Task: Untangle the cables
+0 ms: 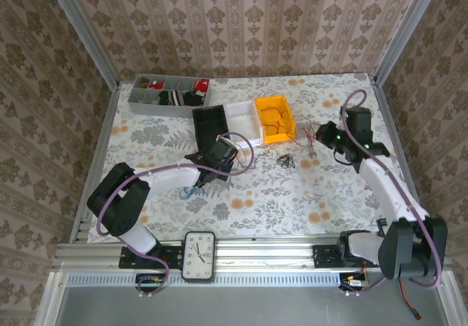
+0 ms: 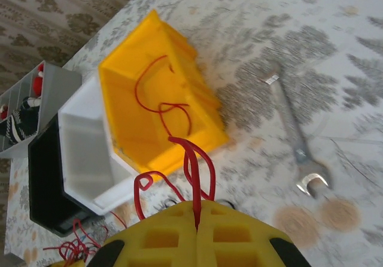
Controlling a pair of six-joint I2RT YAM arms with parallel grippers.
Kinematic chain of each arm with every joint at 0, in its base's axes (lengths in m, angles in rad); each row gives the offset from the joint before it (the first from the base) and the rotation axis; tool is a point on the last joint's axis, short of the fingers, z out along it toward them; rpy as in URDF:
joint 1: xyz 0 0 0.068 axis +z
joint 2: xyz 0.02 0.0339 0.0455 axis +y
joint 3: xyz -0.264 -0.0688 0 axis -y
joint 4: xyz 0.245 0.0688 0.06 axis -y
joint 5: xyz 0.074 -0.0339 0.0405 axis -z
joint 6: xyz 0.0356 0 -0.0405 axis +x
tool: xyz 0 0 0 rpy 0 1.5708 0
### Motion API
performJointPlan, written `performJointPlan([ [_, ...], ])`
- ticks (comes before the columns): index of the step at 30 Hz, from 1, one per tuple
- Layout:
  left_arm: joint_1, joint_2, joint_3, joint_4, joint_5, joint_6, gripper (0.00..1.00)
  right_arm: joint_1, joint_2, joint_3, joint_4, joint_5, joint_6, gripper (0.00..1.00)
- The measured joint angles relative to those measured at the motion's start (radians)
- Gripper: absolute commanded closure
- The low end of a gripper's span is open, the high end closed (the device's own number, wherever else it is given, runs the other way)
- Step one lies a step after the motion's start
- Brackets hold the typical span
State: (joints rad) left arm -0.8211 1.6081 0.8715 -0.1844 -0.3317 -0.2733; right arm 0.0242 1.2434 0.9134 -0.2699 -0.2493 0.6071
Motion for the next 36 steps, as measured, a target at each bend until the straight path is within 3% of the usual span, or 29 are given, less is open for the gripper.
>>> performJointPlan([
  [13, 0.068, 0.002, 0.000, 0.014, 0.072, -0.002, 1.00, 0.130, 0.562, 0.494, 0.056, 0.166, -0.034, 1.00],
  [18, 0.081, 0.002, 0.000, 0.014, 0.092, -0.002, 1.00, 0.174, 0.697, 0.632, 0.035, 0.148, -0.069, 0.84],
  [24, 0.083, 0.002, 0.000, 0.016, 0.120, 0.002, 1.00, 0.199, 0.714, 0.636, 0.002, 0.117, -0.091, 0.47],
  [31, 0.080, 0.001, 0.000, 0.042, 0.217, 0.063, 1.00, 0.198, 0.538, 0.453, 0.007, 0.134, -0.111, 0.45],
  [32, 0.076, 0.000, 0.000, 0.045, 0.240, 0.076, 0.96, 0.200, 0.500, 0.420, 0.011, 0.133, -0.112, 0.45],
  [36, 0.059, -0.022, -0.001, 0.059, 0.351, 0.125, 0.44, 0.247, 0.357, 0.286, 0.028, 0.106, -0.129, 0.45],
])
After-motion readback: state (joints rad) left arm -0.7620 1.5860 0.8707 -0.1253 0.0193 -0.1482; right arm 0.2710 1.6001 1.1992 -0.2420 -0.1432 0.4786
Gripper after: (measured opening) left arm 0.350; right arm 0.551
